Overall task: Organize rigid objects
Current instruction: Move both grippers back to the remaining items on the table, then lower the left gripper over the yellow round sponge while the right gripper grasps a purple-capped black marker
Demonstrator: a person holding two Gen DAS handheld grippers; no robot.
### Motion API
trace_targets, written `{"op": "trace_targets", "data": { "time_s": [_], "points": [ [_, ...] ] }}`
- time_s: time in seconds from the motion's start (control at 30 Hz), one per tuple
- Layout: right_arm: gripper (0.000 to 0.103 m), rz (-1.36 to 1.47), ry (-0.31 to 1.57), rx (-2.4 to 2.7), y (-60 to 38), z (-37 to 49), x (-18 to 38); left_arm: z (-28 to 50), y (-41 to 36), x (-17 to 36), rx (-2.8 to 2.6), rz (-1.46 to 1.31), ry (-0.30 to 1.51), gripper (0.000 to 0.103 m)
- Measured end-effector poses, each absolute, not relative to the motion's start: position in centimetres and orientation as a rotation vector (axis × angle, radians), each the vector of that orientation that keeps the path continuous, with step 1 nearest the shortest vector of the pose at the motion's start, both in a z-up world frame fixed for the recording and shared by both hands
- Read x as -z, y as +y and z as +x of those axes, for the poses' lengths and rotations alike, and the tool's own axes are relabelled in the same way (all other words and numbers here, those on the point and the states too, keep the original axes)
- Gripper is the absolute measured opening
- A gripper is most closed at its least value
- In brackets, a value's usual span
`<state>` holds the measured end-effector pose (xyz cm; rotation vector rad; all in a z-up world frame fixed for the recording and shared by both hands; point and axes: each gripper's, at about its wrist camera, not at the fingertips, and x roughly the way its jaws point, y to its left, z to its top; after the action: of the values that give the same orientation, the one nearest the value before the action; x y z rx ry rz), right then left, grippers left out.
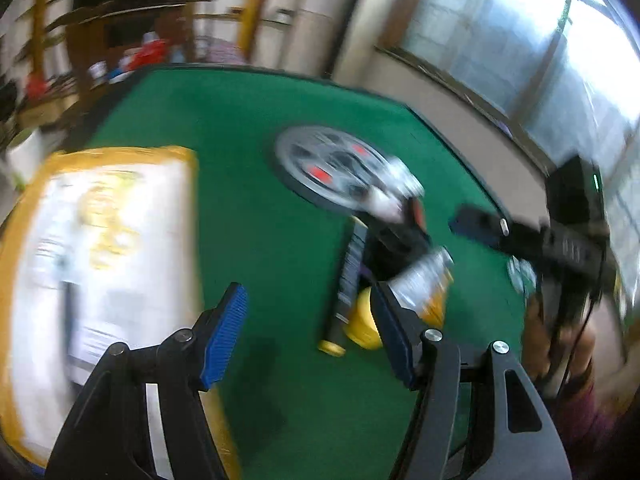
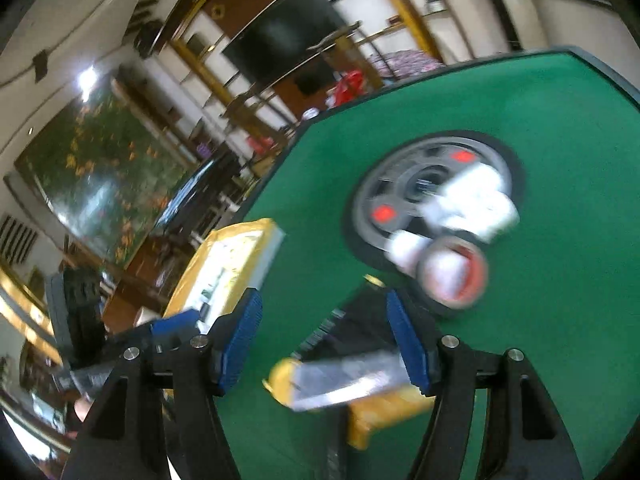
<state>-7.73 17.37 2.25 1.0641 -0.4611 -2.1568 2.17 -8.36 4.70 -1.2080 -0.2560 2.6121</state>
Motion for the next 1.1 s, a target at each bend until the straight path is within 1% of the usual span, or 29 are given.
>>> {"op": "trace_targets", "data": {
  "time_s": [0.23, 0.37, 0.43, 0.5, 0.57, 0.67, 0.83, 0.93, 1.1],
  "points": [
    [0.06, 1.136, -0.545, 2.146, 21.4, -8.5, 0.7, 2.6, -1.3, -2.1, -2.591, -1.211, 0.165, 0.063],
    [0.06, 1.107, -0.556, 2.128, 21.6, -8.7, 0.3, 2.3, 0.3, -1.9, -2.572, -1.174, 0.267, 0.062],
    [0.06, 1.105, -0.544, 2.125, 21.4, -8.6, 0.1, 2.1, 0.5, -1.8, -2.568, -1.166, 0.306, 0.043],
    [0.06, 1.113, -0.556, 2.11, 21.4, -8.6, 0.3, 1.9, 0.9, -1.7, -2.586, -1.15, 0.371, 0.041],
    [0.06, 1.118, -0.568, 2.092, 21.4, -8.6, 0.6, 1.5, 1.1, -1.5, -2.598, -1.154, 0.356, 0.038],
    [0.06, 1.117, -0.571, 2.09, 21.5, -8.7, 0.6, 1.4, 0.7, -1.4, -2.594, -1.157, 0.277, 0.037],
    [0.06, 1.103, -0.543, 2.072, 21.5, -8.2, 0.8, 3.9, 1.3, -1.3, -2.578, -1.119, 0.346, 0.038],
    [0.06, 1.111, -0.483, 2.049, 21.0, -7.4, 0.8, 4.3, 1.3, -1.4, -2.561, -1.12, 0.352, 0.038],
    [0.06, 1.144, -0.357, 2.011, 19.3, -5.7, 1.0, 2.8, 1.4, -0.7, -2.532, -1.163, 0.339, 0.038]
  ]
}}
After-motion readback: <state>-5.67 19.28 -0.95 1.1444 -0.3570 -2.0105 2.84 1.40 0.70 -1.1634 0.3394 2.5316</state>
